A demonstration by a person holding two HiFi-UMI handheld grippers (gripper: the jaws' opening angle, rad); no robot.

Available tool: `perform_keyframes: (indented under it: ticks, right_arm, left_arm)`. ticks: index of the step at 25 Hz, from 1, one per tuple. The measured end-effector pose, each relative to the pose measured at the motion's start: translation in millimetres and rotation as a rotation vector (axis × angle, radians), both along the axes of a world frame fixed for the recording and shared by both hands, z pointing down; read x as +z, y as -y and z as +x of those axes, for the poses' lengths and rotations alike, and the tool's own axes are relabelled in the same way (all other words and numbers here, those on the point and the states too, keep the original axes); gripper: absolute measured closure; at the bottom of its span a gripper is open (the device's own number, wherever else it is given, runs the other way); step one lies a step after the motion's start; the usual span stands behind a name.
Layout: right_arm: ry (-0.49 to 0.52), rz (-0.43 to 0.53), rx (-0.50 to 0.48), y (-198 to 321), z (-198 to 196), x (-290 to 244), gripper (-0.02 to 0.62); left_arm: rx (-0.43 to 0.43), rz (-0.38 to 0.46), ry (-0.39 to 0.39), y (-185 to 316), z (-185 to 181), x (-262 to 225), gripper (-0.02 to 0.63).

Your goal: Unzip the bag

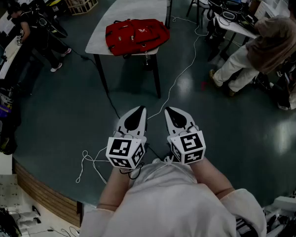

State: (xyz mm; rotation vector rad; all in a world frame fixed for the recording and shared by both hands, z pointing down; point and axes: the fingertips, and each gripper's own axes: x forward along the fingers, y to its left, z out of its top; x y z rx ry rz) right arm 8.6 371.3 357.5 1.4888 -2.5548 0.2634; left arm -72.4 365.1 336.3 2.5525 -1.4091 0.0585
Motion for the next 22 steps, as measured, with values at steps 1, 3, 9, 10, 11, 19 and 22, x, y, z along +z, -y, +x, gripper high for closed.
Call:
perform_keyframes:
  ticks: [1,3,9,10,11,19,22]
  right_arm:
    - [0.0,0.001,0.0,0.2,0.4,0.2,0.569]
    - [0.0,0.0,-0.002,-0.5,0.4,1.4,0.569]
    - [0.013,-0.021,0.003,-5.3,-3.8,7.5,0.569]
    - [0.022,-0.029,0.01,-4.9,-4.2,9.2,0.568]
    - [0.032,-0.036,0.015,-4.5,-5.0,10.8,0.568]
    - [0.019,-0.075,-0.013,11.2,-13.9,22.3,0.568]
    - [0.023,-0.095,-0.033,33.6,-15.7,29.2,0.568]
  left_arm:
    - [-0.001,-0.001,-0.001,-0.1,0.0,0.7,0.581]
    - [-0.004,-0.002,-0.001,-1.3,-0.5,2.6,0.581]
    - [-0.016,-0.012,0.01,-8.7,-7.1,8.8,0.581]
    - [-0.018,-0.016,0.008,-9.5,-8.9,10.2,0.581]
    - [-0.021,-0.019,0.005,-10.4,-11.2,11.7,0.581]
    - [-0.047,-0.057,-0.027,3.4,-21.7,24.3,0.581]
    - [-0.067,-0.064,-0.019,24.2,-22.8,26.6,0.581]
